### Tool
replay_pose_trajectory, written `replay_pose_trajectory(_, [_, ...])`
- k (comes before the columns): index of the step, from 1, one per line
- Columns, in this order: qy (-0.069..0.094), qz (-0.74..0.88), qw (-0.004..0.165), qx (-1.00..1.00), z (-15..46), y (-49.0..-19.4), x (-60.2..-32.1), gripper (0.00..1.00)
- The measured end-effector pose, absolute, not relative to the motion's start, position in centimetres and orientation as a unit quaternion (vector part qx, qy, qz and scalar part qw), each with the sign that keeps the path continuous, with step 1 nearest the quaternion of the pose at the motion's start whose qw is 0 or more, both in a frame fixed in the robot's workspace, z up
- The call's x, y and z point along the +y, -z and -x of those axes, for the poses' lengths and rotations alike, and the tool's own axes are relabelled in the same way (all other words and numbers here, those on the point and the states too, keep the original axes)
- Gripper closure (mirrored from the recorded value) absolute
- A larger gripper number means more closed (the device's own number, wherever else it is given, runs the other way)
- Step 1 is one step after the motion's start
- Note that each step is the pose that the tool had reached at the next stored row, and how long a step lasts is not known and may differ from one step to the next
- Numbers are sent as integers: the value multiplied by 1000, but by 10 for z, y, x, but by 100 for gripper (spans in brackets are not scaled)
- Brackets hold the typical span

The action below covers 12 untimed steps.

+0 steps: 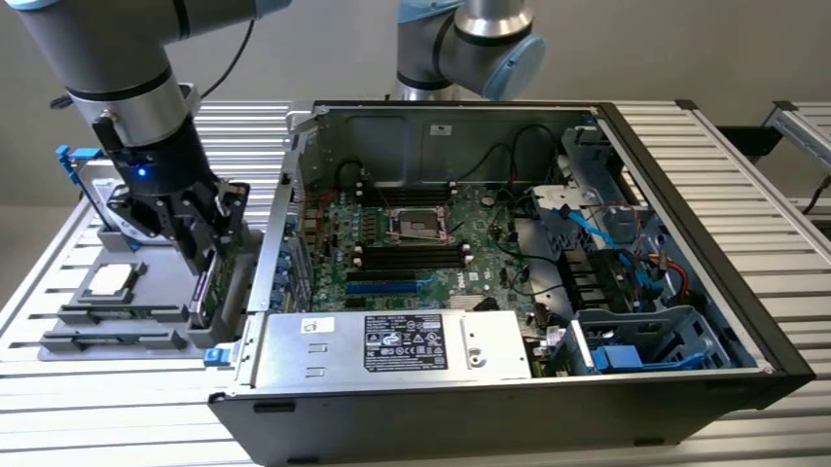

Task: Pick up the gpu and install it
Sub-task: 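Pick up the gpu and move the gpu toward the slot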

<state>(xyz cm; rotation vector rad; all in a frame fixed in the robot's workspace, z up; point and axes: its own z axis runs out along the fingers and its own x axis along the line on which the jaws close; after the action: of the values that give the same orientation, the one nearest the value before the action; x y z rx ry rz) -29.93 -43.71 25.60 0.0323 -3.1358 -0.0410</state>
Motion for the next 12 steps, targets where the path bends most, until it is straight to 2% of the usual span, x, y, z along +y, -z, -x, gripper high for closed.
replay_pose_trajectory(12, [8, -10, 3, -1000, 297, -244, -443, 56])
